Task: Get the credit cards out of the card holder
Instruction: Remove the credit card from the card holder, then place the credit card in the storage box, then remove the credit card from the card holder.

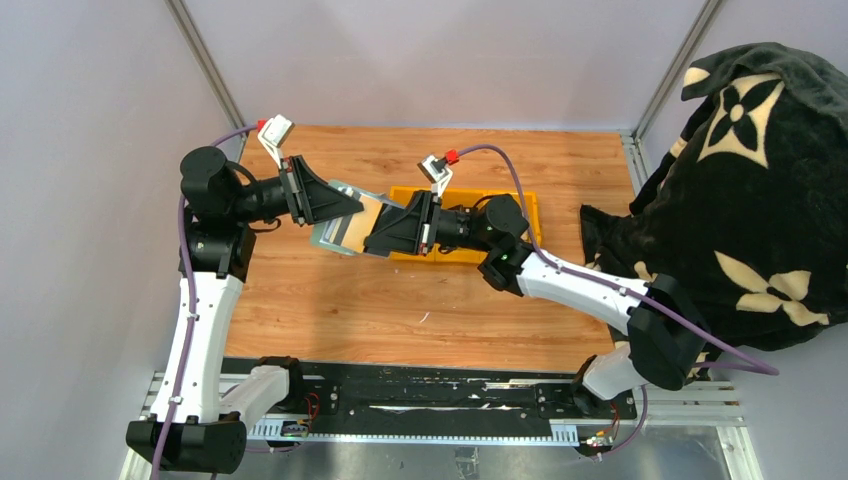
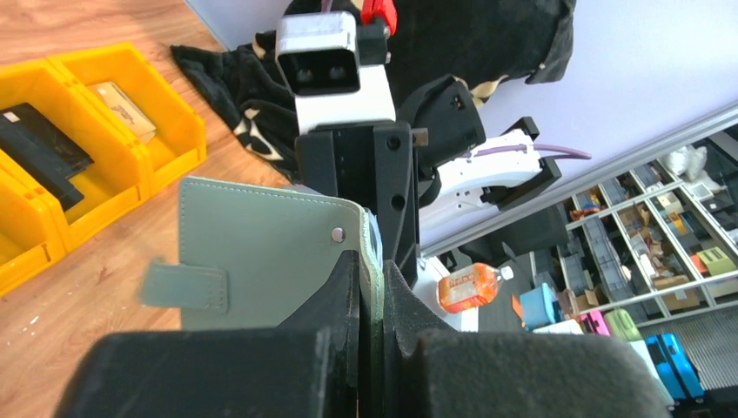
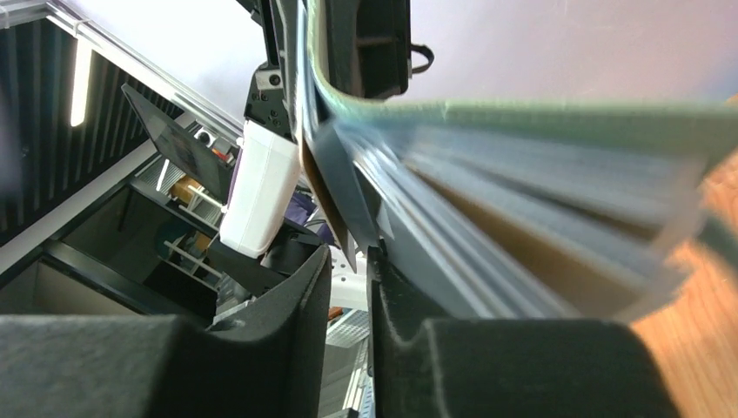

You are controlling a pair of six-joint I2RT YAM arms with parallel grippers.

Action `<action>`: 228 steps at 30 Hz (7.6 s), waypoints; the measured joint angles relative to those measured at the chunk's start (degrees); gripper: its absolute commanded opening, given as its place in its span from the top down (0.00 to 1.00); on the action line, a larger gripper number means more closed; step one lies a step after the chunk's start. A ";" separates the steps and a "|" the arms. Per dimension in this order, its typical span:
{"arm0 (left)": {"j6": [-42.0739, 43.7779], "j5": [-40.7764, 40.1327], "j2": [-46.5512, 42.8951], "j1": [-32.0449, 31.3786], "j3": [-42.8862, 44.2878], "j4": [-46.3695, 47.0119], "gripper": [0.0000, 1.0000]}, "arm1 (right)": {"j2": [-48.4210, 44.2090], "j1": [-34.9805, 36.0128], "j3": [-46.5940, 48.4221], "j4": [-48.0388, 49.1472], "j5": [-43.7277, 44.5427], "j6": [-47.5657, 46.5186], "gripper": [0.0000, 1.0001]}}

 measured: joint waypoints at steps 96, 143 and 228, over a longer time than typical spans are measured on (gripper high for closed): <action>25.22 -3.93 2.82 0.59 15.50 -24.85 1.00 | -10.14 -18.56 -9.03 -9.68 -0.52 0.66 1.00; 27.41 -2.73 2.64 0.57 14.99 -27.58 1.00 | 12.28 -33.94 17.11 -88.28 42.58 -50.66 0.57; 58.90 -13.09 -2.43 -6.47 9.73 -48.57 1.00 | 1.20 -5.20 24.09 -47.08 -16.48 -37.79 0.45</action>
